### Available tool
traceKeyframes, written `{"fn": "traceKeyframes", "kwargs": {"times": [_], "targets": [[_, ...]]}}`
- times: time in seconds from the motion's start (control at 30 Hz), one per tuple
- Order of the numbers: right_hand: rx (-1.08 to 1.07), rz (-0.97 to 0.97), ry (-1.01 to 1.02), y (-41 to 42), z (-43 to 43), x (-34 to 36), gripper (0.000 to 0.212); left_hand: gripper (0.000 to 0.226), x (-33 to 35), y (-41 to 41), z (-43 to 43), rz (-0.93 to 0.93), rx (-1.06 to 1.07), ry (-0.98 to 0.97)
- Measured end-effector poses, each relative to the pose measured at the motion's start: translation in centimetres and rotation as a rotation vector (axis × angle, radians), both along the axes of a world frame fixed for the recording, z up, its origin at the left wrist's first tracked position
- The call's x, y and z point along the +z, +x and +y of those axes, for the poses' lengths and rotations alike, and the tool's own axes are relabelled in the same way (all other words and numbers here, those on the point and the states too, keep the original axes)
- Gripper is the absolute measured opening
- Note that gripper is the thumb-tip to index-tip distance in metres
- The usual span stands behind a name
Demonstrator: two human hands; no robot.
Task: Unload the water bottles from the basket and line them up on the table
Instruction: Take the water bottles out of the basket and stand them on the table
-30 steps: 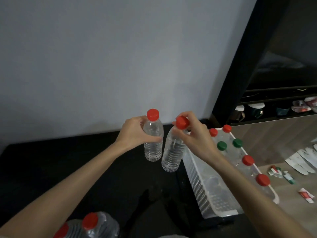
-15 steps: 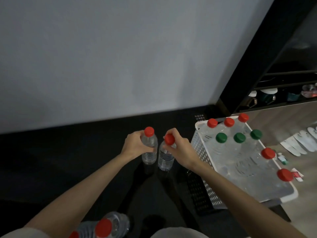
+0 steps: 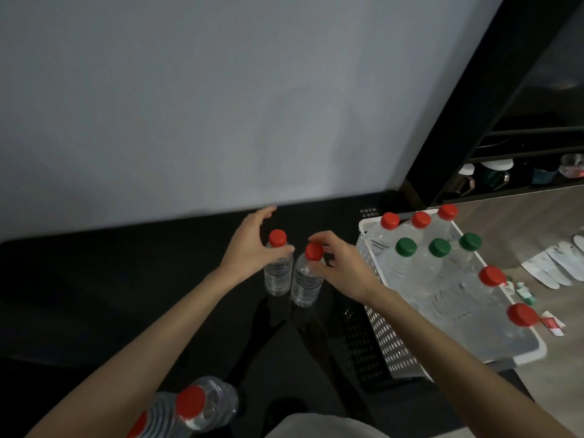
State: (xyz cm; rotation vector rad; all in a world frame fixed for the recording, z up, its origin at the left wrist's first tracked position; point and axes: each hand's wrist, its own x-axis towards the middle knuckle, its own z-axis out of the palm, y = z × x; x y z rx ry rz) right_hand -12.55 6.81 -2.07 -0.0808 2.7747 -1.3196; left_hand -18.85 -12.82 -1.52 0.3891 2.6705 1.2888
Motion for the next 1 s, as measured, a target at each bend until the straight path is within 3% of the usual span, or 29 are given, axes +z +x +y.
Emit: {"fn": "traceKeyframes", "kwargs": {"times": [0.1,0.2,0.33,0.47,0.67,0.87,1.0], "targets": [[-0.058,0.081,-0.038,1.6,2.0,2.4,0.043,0.076,3.3,0.7,1.4,0.176,-0.023,-0.025],[-0.176,0.208,-0.053,3.3,5.6,4.2,0.033,0.062,6.2,1.5,4.2,0.364,-0.055,-0.001],[-0.366,0.266,-0.008,4.7,10.9,4.3,0.029,0.059,8.8,2.2,9.8,0.455,-0.138,0.059],[-0.425,0.207,0.095,5.0,14.3,2.7,0.044,0.065,7.5,3.3,15.3,0.277,-0.203,0.091],[-0.398,0.037,0.045,4.4,16.0,-1.1,0.06,0.076,-0.5,5.8,19.0,-0.029,-0.091,0.09],[-0.328,0.115,0.046,4.3,17.3,-3.4,0.061,0.065,-4.6,6.3,21.6,-0.048,-0.062,-0.056],[-0.27,0.151,0.1,4.3,18.0,-4.2,0.069,0.072,-5.6,6.2,22.5,0.021,-0.08,-0.236]]}}
